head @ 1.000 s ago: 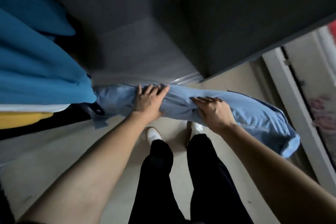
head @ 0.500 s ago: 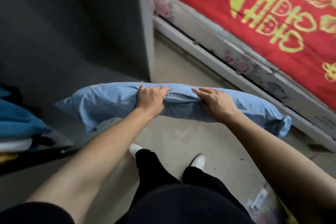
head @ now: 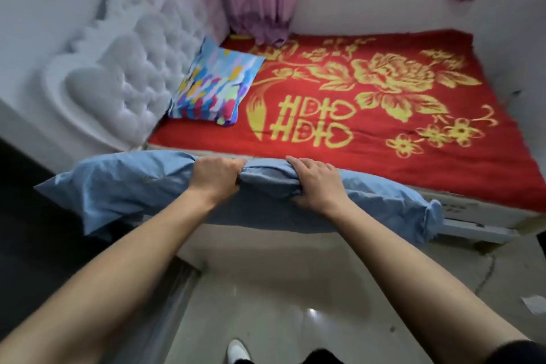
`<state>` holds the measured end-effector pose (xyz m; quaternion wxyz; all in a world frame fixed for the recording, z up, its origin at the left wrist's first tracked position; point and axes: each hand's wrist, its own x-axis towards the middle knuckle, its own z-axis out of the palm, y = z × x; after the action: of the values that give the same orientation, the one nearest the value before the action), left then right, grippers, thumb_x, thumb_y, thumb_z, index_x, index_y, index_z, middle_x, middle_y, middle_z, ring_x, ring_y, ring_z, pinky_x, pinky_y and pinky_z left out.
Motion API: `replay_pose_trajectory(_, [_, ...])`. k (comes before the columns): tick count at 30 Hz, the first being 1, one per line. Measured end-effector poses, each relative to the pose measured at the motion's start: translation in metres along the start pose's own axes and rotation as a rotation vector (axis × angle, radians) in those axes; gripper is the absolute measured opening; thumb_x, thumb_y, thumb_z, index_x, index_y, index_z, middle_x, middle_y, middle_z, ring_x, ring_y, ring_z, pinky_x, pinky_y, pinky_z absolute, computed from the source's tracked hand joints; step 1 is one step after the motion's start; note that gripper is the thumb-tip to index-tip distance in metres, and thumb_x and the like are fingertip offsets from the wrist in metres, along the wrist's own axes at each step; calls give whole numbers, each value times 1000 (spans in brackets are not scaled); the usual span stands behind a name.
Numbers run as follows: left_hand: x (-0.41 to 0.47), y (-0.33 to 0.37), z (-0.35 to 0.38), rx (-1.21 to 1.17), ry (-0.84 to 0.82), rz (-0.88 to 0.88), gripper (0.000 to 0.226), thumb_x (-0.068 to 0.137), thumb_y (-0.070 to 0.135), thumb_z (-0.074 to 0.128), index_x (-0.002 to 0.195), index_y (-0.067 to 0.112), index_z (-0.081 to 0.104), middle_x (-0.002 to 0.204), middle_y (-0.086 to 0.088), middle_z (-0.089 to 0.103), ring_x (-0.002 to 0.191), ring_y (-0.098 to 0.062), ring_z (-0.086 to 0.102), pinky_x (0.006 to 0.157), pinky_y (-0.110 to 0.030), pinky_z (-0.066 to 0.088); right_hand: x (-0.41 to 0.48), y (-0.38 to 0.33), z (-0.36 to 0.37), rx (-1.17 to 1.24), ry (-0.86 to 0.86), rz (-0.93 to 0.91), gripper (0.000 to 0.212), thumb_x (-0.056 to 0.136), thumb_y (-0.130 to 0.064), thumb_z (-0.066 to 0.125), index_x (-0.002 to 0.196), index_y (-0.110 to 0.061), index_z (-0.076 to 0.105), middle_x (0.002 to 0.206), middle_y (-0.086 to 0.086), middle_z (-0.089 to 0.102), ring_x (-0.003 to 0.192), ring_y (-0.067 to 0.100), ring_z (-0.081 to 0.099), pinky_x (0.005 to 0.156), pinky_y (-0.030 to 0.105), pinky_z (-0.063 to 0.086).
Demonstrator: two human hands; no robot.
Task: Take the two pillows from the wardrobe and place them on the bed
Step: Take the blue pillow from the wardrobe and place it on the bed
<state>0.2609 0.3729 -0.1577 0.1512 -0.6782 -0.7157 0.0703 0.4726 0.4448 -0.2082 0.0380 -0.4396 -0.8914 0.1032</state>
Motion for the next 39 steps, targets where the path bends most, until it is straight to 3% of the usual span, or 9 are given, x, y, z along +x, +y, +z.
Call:
replay_pose_trajectory(2, [24,-7,-11,12,39,0,23,74,25,60,97,27,64,78,-3,72,72,-31,68,53,-29,31,22,7,-16,-33,83,2,88,73,-36,71,150,-30,31,140,0,53,123,29,52,103,46,38])
replay_pose_trajectory(6, [67,-36,-12,-8,161,-20,14,71,23,65,85,24,64,66,-2,69,58,-30,65,48,-26,31,77,10,-40,-127,155,-27,85,72,-31,75,148,-29,35,133,0,58,117,30,56,99,45,41])
replay_pose_trajectory(12, [135,-111,17,-75,265,-13,22,72,27,66,94,25,65,72,-2,72,64,-30,68,51,-29,45,193,-11,-56,-233,321,-87,60,84,-14,60,141,-28,49,121,1,67,105,31,63,90,45,44])
replay_pose_trajectory(16, [177,-173,34,-142,253,-88,31,65,22,65,96,23,68,70,-7,71,61,-35,66,51,-31,48,275,-41,-70,-275,371,-147,53,84,-15,52,136,-27,53,113,0,68,99,30,65,85,44,45])
replay_pose_trajectory(22, [248,-249,51,-184,265,-131,38,59,17,64,96,23,69,65,-7,69,55,-33,64,48,-27,43,376,-70,-84,-276,404,-139,52,85,-16,57,135,-28,54,119,-3,67,106,28,62,94,46,42])
replay_pose_trajectory(26, [302,-280,69,-165,253,-133,36,52,14,68,87,22,67,60,-5,66,51,-31,63,44,-24,38,439,-66,-80,-270,382,-114,56,83,-18,59,137,-30,52,121,-6,66,109,26,61,96,44,41])
replay_pose_trajectory(33, [422,-323,116,-162,192,-106,51,54,18,65,104,24,69,68,-8,71,58,-34,67,49,-32,49,569,-32,-67,-229,395,-127,56,79,-17,64,133,-30,57,116,-5,68,105,26,64,94,44,44])
replay_pose_trajectory(39, [533,-350,135,-141,159,-126,31,60,20,63,91,23,65,70,-5,71,63,-34,67,52,-32,48,688,4,-70,-169,429,-129,48,83,-20,57,130,-29,59,114,-4,68,107,26,62,98,44,41])
